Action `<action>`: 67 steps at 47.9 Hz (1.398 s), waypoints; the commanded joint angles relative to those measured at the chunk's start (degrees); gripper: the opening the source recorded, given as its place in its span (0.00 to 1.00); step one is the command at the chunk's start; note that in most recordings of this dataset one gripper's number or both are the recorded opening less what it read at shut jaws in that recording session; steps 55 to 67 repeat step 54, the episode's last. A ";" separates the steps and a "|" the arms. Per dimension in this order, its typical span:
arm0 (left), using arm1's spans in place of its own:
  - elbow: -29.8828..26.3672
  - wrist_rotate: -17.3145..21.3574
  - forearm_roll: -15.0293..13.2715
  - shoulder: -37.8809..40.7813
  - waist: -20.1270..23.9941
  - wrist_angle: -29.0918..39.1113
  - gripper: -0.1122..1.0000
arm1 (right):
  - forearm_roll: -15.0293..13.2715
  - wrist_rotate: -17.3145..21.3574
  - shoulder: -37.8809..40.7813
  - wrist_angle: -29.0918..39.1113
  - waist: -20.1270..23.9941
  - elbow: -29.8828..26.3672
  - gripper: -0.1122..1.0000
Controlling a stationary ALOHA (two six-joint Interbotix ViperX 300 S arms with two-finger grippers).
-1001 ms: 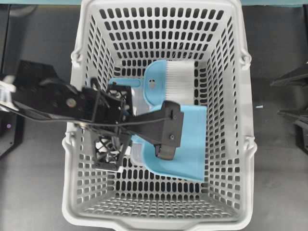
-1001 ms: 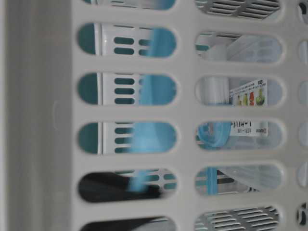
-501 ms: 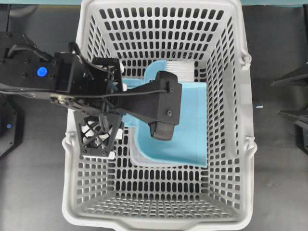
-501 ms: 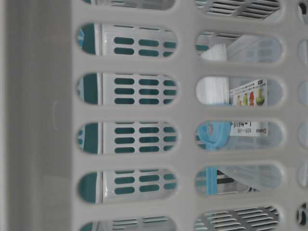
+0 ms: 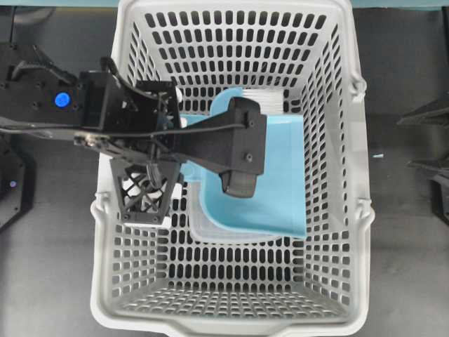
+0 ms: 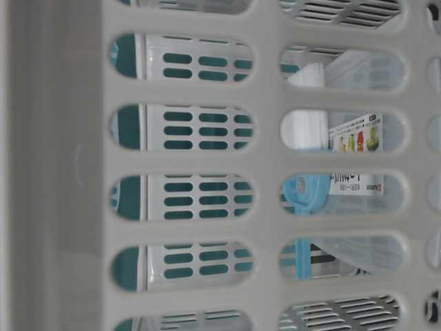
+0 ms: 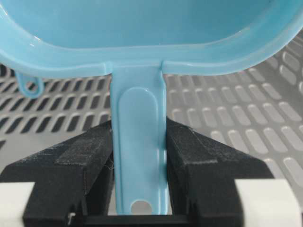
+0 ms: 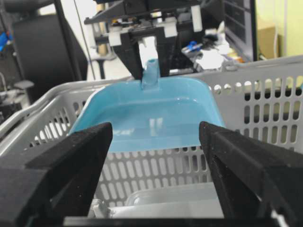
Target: Pick up the dustpan from the shopping basket with the left arm.
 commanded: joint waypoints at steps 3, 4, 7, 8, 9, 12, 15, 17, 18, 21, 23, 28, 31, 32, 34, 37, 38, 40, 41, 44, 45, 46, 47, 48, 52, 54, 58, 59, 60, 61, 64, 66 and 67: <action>-0.79 0.00 0.18 -1.67 -0.09 -0.53 0.35 | 0.18 0.09 0.35 -0.26 0.09 -0.35 0.75; -0.70 0.00 0.09 -1.76 0.00 -0.53 0.35 | 0.18 0.09 0.35 -0.26 0.09 -0.35 0.75; -0.44 0.00 0.09 -1.76 0.00 -0.53 0.35 | 0.18 0.09 0.35 -0.26 0.09 -0.35 0.75; -0.35 0.00 0.09 -1.76 0.00 -0.44 0.35 | 0.18 0.09 0.35 -0.26 0.09 -0.35 0.75; -0.26 0.00 0.18 -1.76 0.00 -0.53 0.35 | 0.18 0.09 0.35 -0.26 0.09 -0.35 0.75; 0.00 0.00 0.18 -1.85 0.00 -0.53 0.35 | 0.18 0.09 0.35 -0.26 0.09 -0.35 0.75; 0.26 0.00 0.09 -1.85 0.00 -0.53 0.35 | 0.18 0.09 0.35 -0.26 0.09 -0.35 0.75; 0.35 0.00 0.18 -1.85 0.00 -0.53 0.35 | 0.18 0.00 0.35 -0.26 0.09 -0.26 0.75; 0.35 0.00 0.09 -1.85 0.00 -0.53 0.35 | 0.18 0.09 0.35 -0.26 0.00 -0.35 0.75; 0.44 0.00 0.09 -1.85 0.00 -0.53 0.35 | 0.18 0.09 0.35 -0.18 0.00 -0.18 0.75; 0.44 0.00 0.18 -1.85 0.00 -0.44 0.35 | 0.26 0.09 0.35 -0.18 0.09 -0.18 0.75; 0.44 0.09 0.09 -1.85 0.00 -0.44 0.35 | 0.18 0.09 0.35 -0.26 0.09 -0.09 0.75; 0.44 0.09 0.18 -1.85 0.00 -0.44 0.35 | 0.18 0.09 0.35 -0.26 0.09 0.00 0.75; 0.44 0.09 0.18 -1.85 0.00 -0.53 0.35 | 0.18 0.09 0.35 -0.26 0.09 0.00 0.75; 0.44 0.09 0.09 -1.85 0.00 -0.53 0.35 | 0.18 0.09 0.26 -0.26 0.09 0.00 0.75; 0.44 0.09 0.18 -1.85 0.00 -0.53 0.35 | 0.18 0.09 0.35 -0.26 0.09 0.00 0.75; 0.44 0.09 0.18 -1.85 0.00 -0.44 0.35 | 0.18 0.09 0.35 -0.26 0.09 0.00 0.75; 0.44 0.09 0.18 -1.85 0.00 -0.44 0.35 | 0.18 0.09 0.35 -0.18 0.09 0.00 0.75; 0.44 0.09 0.18 -1.85 0.00 -0.53 0.35 | 0.26 0.09 0.35 -0.26 0.09 0.00 0.75; 0.44 0.00 0.18 -1.85 -0.09 -0.53 0.35 | 0.18 0.09 0.35 -0.26 0.00 0.00 0.75; 0.44 0.09 0.09 -1.85 -0.09 -0.44 0.35 | 0.18 0.09 0.35 -0.18 0.09 0.00 0.75; 0.44 0.09 0.09 -1.85 -0.09 -0.44 0.35 | 0.18 0.09 0.35 -0.26 0.09 0.00 0.75; 0.44 0.09 0.18 -1.85 -0.09 -0.44 0.35 | 0.18 0.09 0.35 -0.26 0.09 0.00 0.75; 0.44 0.09 0.18 -1.85 -0.09 -0.53 0.35 | 0.18 0.09 0.35 -0.18 0.00 0.00 0.75; 0.44 0.09 0.09 -1.85 -0.09 -0.44 0.35 | 0.18 0.09 0.35 -0.26 0.09 0.00 0.75; 0.44 0.09 0.09 -1.85 -0.09 -0.44 0.35 | 0.18 0.09 0.35 -0.26 0.09 0.00 0.75; 0.44 0.09 0.09 -1.85 -0.09 -0.44 0.35 | 0.18 0.09 0.35 -0.26 0.09 0.00 0.75; 0.44 0.09 0.09 -1.85 -0.09 -0.44 0.35 | 0.18 0.09 0.35 -0.26 0.09 0.00 0.75; 0.44 0.09 0.09 -1.85 -0.09 -0.44 0.35 | 0.18 0.09 0.35 -0.26 0.09 0.00 0.75; 0.44 0.09 0.09 -1.85 -0.09 -0.44 0.35 | 0.18 0.09 0.35 -0.26 0.09 0.00 0.75; 0.44 0.09 0.09 -1.85 -0.09 -0.44 0.35 | 0.18 0.09 0.35 -0.26 0.09 0.00 0.75; 0.44 0.09 0.09 -1.85 -0.09 -0.44 0.35 | 0.18 0.09 0.35 -0.26 0.09 0.00 0.75; 0.44 0.09 0.09 -1.85 -0.09 -0.44 0.35 | 0.18 0.09 0.35 -0.26 0.09 0.00 0.75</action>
